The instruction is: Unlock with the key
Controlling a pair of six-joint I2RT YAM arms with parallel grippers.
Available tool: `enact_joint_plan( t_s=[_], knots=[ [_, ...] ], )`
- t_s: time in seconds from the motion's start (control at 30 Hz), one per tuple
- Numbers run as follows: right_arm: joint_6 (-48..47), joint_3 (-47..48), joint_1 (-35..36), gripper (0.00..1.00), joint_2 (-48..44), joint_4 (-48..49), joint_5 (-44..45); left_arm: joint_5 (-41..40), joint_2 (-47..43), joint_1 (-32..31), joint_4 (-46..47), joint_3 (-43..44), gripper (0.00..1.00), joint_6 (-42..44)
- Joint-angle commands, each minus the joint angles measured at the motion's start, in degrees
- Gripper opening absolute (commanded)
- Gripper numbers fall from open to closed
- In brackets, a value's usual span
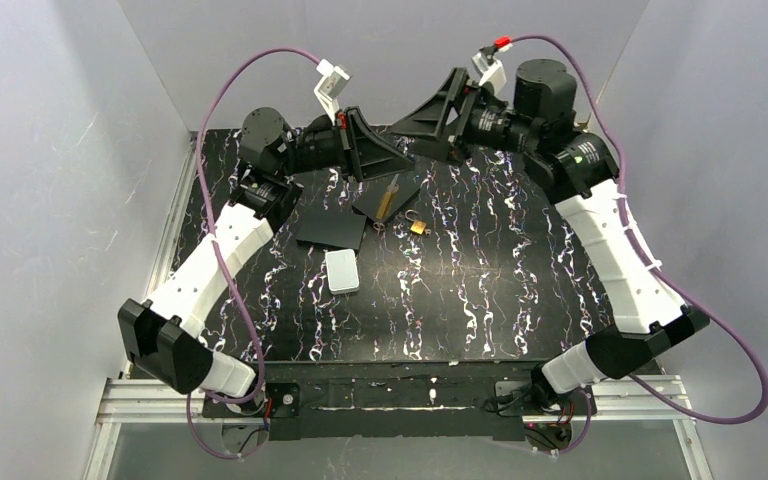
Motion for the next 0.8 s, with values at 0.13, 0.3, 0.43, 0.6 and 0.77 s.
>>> enact_joint_plan(
  t_s=[0.13,0.3,0.43,0.6,0.77],
  knots=[
    [-3.8,9.9,6.2,0.78,3.8,-15.6,15.5,-2.7,0.0,0.2,0.9,-1.4,0.0,6.1],
    [-2.9,9.6,8.0,0.71,3.3,-21.9,24.8,-3.0,0.4,0.1,-0.2,-1.3,0.0,8.5],
    [-1.6,7.9,8.2,0.64,2.8,-20.4,27.9,-3.0,0.2,-0.1,-0.7,-2.0,0.0,8.9],
    [-2.6,11.0,10.9,0.6,6.3,-21.8,30.0,-3.2,0.1,-0.5,-1.0,-2.5,0.0,9.5],
    [-4.1,13.8,13.3,0.52,8.9,-23.8,33.0,-3.1,0.1,-0.5,-1.2,-2.5,0.0,10.2]
  ],
)
